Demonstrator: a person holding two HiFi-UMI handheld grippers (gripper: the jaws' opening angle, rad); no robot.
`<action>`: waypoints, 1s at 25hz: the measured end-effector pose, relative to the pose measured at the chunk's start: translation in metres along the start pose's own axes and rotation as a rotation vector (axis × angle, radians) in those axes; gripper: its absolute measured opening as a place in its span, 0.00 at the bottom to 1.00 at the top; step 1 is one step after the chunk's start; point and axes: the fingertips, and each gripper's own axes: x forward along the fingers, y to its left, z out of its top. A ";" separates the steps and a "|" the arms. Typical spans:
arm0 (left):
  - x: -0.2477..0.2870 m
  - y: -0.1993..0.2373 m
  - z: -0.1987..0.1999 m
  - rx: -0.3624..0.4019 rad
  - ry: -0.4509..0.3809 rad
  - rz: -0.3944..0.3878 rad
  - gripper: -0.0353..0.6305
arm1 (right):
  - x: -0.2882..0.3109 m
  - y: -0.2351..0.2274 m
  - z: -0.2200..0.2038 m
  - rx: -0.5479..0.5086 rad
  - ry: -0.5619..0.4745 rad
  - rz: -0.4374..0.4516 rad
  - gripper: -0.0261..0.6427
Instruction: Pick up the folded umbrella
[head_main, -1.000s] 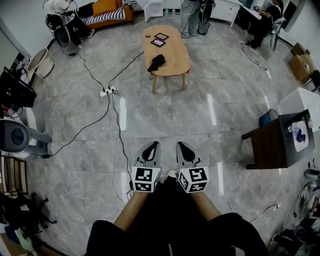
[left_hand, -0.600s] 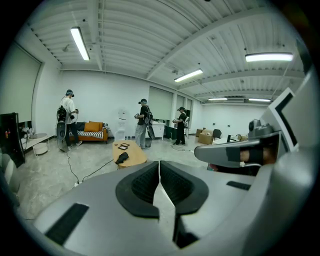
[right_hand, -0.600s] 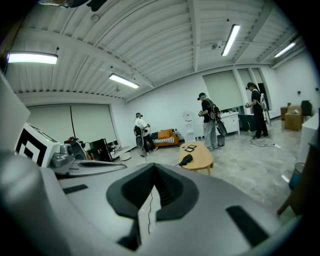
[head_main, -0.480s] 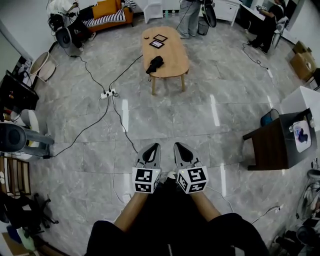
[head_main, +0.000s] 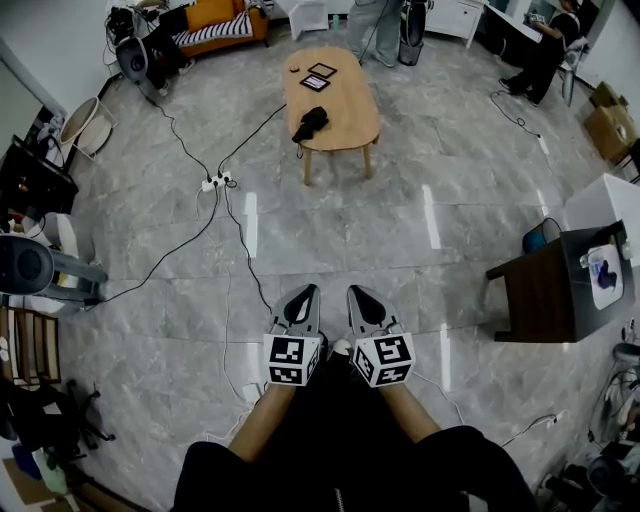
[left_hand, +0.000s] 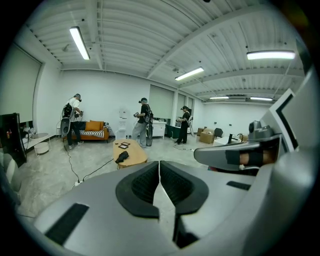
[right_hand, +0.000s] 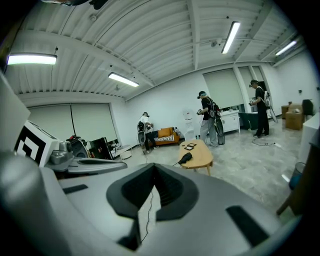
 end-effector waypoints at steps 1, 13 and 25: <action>0.001 0.002 0.000 -0.002 0.000 0.001 0.08 | 0.002 0.000 0.000 -0.003 0.001 0.001 0.06; 0.039 0.034 0.016 -0.018 -0.013 -0.002 0.08 | 0.050 -0.010 0.015 -0.016 0.015 0.001 0.06; 0.088 0.081 0.040 -0.021 -0.020 -0.020 0.08 | 0.114 -0.018 0.036 -0.020 0.023 -0.010 0.06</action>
